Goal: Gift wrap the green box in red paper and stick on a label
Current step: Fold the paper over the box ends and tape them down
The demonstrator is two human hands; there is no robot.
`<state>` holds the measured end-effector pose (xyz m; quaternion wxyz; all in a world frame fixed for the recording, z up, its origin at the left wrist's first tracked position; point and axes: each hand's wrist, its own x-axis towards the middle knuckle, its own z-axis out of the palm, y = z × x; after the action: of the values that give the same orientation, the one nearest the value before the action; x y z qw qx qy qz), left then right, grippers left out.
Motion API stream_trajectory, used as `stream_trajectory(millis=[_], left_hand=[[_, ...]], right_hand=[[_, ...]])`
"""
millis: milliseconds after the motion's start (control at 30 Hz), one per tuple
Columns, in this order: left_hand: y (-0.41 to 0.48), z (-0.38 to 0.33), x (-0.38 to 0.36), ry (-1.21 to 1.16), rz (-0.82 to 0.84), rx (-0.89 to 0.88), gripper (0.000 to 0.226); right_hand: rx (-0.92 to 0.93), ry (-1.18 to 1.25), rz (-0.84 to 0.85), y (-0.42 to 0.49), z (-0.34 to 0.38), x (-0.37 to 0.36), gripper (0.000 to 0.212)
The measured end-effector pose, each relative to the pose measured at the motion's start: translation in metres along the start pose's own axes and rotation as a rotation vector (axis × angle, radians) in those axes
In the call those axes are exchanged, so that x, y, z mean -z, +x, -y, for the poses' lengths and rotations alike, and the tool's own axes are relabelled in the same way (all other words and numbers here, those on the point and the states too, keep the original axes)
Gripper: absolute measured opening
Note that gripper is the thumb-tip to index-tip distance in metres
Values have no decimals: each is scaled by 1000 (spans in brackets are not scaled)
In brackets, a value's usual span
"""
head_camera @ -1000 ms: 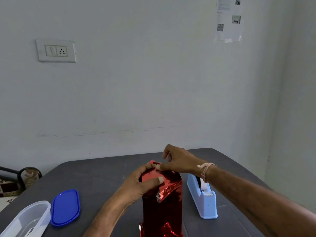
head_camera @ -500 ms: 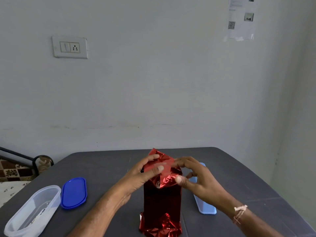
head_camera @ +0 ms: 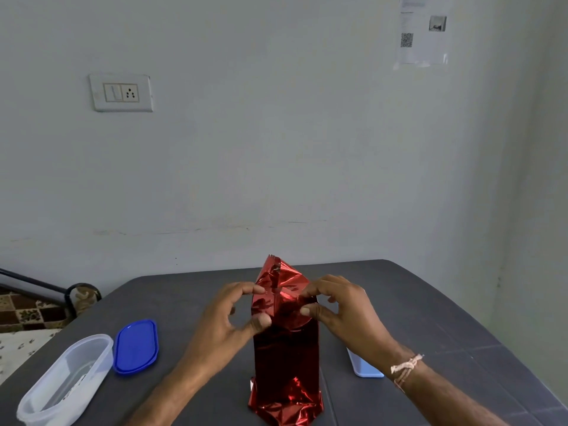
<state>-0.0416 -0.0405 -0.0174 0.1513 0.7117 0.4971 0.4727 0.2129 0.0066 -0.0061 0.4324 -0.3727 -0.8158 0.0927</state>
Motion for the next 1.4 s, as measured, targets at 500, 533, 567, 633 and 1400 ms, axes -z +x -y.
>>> stream_trajectory(millis=[500, 533, 567, 633, 1400], left_hand=[[19, -17, -11, -78, -121, 105, 12], [20, -16, -12, -98, -126, 126, 10], [20, -16, -13, -123, -135, 141, 9], [22, -13, -15, -177, -152, 175, 4], [47, -9, -27, -484, -47, 494, 104]], right_hand=[[-122, 36, -71, 14, 16, -3, 8], [-135, 15, -77, 15, 16, -4, 10], [-153, -3, -83, 17, 17, -5, 11], [-209, -18, -95, 21, 18, -7, 11], [-382, -22, -5, 41, 18, -17, 10]])
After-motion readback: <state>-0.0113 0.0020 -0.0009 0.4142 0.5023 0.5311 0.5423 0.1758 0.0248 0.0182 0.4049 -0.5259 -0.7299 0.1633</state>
